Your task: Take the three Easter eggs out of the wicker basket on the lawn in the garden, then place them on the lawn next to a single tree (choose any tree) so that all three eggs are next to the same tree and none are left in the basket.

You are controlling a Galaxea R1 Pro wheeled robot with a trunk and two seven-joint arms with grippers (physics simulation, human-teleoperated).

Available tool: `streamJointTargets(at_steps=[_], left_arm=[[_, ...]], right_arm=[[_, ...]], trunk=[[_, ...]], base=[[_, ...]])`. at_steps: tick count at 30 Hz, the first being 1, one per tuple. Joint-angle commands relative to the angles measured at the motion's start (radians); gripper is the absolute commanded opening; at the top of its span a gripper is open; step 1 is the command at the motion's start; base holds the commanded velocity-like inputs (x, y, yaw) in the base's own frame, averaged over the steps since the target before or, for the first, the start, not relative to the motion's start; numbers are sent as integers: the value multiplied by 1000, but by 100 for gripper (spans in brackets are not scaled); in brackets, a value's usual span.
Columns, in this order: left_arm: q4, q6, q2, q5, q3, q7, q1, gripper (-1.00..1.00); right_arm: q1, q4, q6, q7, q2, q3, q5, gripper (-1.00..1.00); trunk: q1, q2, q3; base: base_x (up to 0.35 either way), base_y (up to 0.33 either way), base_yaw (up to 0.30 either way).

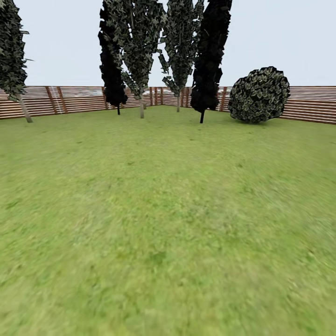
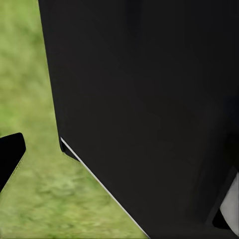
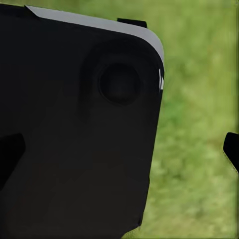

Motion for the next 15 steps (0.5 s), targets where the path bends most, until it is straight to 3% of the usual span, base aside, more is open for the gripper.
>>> streamJointTargets(at_steps=[1, 15], left_arm=[[-1, 0, -1, 0, 1, -1, 0, 100], [-1, 0, -1, 0, 1, -1, 0, 100]], right_arm=[[0, 1, -2, -1, 2, 2, 8, 100], [0, 3, -2, -1, 4, 2, 6, 100]], trunk=[[1, 0, -1], [1, 0, -1]], base=[[325, 0, -1], [325, 0, 0]])
